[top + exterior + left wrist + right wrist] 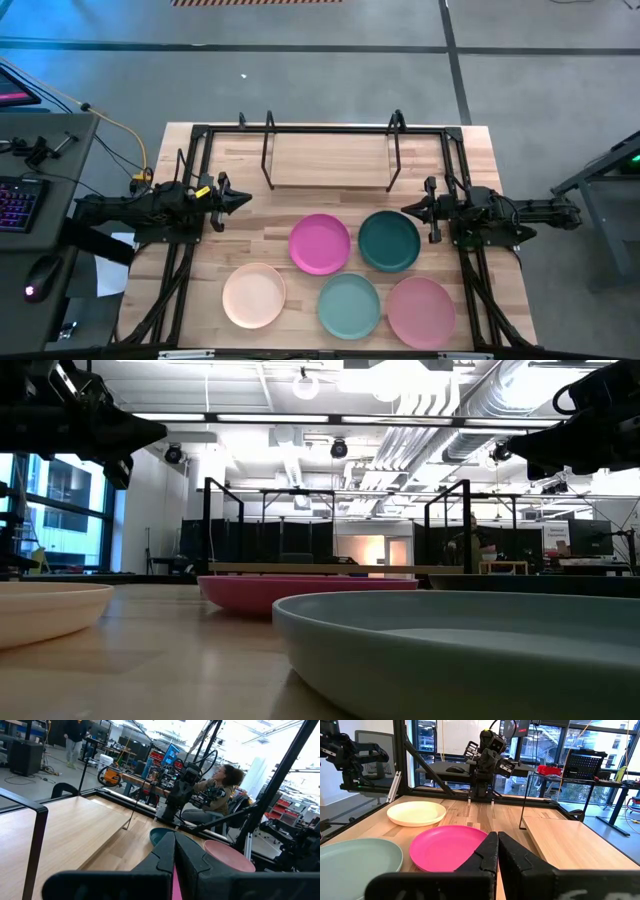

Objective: Place and stack plates onto a shelf

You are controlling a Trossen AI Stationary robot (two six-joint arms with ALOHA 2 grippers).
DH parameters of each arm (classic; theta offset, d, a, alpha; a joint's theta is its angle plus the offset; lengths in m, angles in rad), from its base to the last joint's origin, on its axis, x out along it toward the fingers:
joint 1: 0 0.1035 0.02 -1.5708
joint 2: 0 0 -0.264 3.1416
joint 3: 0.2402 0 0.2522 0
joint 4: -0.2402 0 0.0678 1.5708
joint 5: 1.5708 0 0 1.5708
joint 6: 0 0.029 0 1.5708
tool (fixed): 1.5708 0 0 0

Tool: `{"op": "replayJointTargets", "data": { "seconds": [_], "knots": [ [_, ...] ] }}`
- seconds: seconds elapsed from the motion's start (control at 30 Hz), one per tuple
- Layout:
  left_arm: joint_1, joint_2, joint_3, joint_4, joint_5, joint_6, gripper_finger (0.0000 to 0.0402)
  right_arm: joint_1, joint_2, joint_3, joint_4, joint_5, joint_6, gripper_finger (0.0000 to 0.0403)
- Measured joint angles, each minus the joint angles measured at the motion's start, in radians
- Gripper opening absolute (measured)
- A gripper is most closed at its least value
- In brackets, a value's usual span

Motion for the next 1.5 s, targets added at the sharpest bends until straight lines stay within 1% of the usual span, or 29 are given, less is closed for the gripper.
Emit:
{"op": "replayJointTargets", "data": {
  "seconds": [0.73, 0.77, 0.8, 0.87, 0.9, 0.97, 1.03, 1.07, 1.13, 1.17, 1.23, 1.33, 1.4, 1.5],
  "knots": [
    [0.000, 0.000, 0.000, 0.000, 0.000, 0.000, 0.0001, 0.000, 0.000, 0.000, 0.016, 0.001, 0.007, 0.0000],
    [0.000, 0.000, 0.000, 0.000, 0.000, 0.000, 0.0001, 0.000, 0.000, 0.000, 0.047, -0.008, 0.059, 0.0000],
    [0.000, 0.000, 0.000, 0.000, 0.000, 0.000, 0.0001, 0.003, 0.000, 0.000, 0.100, -0.032, 0.154, 0.0000],
    [0.000, 0.000, 0.000, 0.000, 0.000, 0.000, 0.0001, 0.005, 0.000, 0.006, 0.226, -0.081, 0.385, 0.0000],
    [0.000, 0.000, 0.000, 0.000, 0.000, 0.000, 0.0001, 0.005, 0.000, 0.013, 0.293, -0.088, 0.496, 0.0000],
    [0.000, 0.000, 0.000, 0.000, 0.000, 0.000, 0.0001, 0.005, -0.001, 0.023, 0.443, -0.054, 0.688, 0.0000],
    [0.000, 0.000, 0.000, 0.000, 0.000, 0.000, 0.0001, 0.005, -0.003, 0.029, 0.539, -0.006, 0.822, 0.0000],
    [0.000, 0.000, 0.000, 0.000, 0.000, 0.000, 0.0001, 0.005, -0.002, 0.031, 0.560, 0.018, 0.854, 0.0000],
    [0.000, 0.000, 0.000, -0.001, 0.000, 0.000, 0.0001, 0.006, 0.007, 0.046, 0.587, 0.102, 0.889, 0.0000],
    [0.000, 0.000, 0.000, -0.002, 0.000, 0.000, 0.0001, 0.010, 0.023, 0.061, 0.594, 0.137, 0.940, 0.0000],
    [0.000, 0.000, 0.000, -0.002, 0.000, 0.000, 0.0001, 0.028, 0.095, 0.110, 0.588, 0.146, 0.998, 0.0000],
    [0.000, 0.000, 0.000, -0.002, 0.000, 0.000, 0.0001, 0.072, 0.279, 0.233, 0.536, 0.135, 0.965, 0.0001],
    [0.000, 0.000, 0.000, -0.002, 0.000, 0.000, 0.0001, 0.098, 0.434, 0.332, 0.451, 0.135, 0.933, 0.0001],
    [0.000, 0.000, 0.000, -0.002, 0.000, 0.000, 0.0001, 0.136, 0.670, 0.495, 0.223, 0.134, 0.947, 0.0010]
  ]
}}
